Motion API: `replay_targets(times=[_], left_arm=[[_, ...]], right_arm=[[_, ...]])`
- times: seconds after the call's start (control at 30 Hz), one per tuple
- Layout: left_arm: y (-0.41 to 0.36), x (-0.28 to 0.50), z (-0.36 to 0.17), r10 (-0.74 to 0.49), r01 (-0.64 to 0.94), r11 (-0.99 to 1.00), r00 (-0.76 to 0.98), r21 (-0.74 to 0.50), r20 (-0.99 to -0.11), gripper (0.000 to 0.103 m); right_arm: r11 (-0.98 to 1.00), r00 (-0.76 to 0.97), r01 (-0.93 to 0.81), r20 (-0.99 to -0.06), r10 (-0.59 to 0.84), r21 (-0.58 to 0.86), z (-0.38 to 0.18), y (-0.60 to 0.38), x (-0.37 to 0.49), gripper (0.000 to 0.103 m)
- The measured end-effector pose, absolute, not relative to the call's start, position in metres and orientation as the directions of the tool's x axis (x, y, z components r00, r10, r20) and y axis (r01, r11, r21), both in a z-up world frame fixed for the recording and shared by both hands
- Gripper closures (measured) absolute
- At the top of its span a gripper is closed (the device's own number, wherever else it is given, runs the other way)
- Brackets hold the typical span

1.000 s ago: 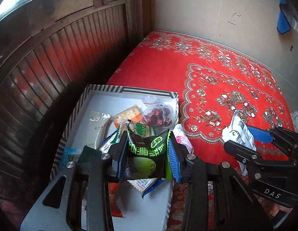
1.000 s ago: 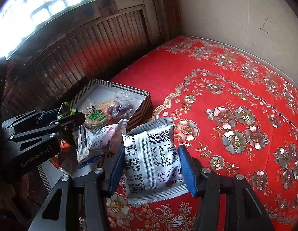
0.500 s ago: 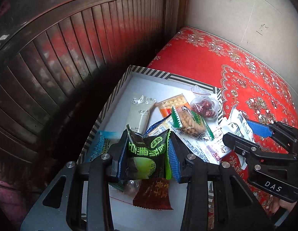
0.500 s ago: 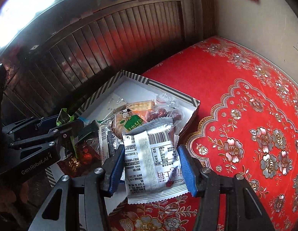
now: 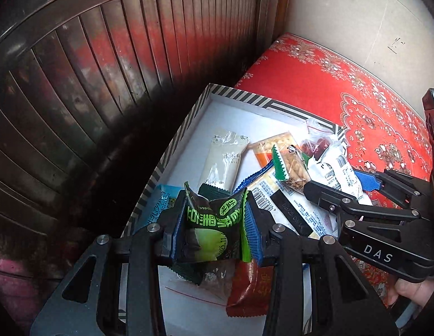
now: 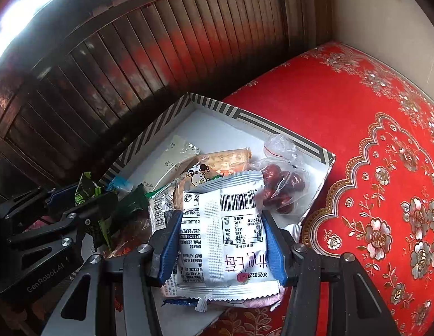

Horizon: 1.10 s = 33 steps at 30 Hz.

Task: Organize snacks
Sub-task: 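Lower both snacks into the white box and open both tools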

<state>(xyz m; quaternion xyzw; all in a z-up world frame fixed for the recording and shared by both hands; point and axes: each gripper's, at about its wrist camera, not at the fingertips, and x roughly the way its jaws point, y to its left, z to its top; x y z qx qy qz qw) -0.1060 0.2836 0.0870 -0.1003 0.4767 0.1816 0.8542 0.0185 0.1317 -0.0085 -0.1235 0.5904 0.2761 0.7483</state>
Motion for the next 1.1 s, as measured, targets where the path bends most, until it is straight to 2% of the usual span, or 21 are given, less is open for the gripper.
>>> replay_targets(times=[0.17,0.2,0.33,0.6,1.1], left_arm=[[0.288,-0.103,0.081,0.21,-0.42,0.907,0.458,-0.003,-0.864,0.064],[0.289,-0.103,0.081,0.205,-0.424,0.906,0.461,-0.011,-0.864,0.064],[0.29,-0.103,0.083,0.211,-0.432,0.902,0.462,-0.011,-0.861,0.054],[0.285,-0.105,0.092,0.252,-0.441,0.897,0.472,0.022,-0.845,0.054],[0.265,-0.111,0.103,0.263,-0.437,0.899,0.511,0.016,-0.818,0.054]], right_arm=[[0.803,0.144,-0.575,-0.947,0.287,0.156,-0.01,0.14,0.017,0.05],[0.803,0.142,-0.573,-0.945,0.294,0.164,-0.009,0.14,0.017,0.047],[0.803,0.15,-0.57,-0.939,0.311,0.175,0.0,0.136,0.016,0.043],[0.808,0.196,-0.561,-0.919,0.342,0.181,0.027,0.124,0.013,0.039],[0.83,0.325,-0.552,-0.895,0.305,0.083,0.058,0.095,-0.012,0.032]])
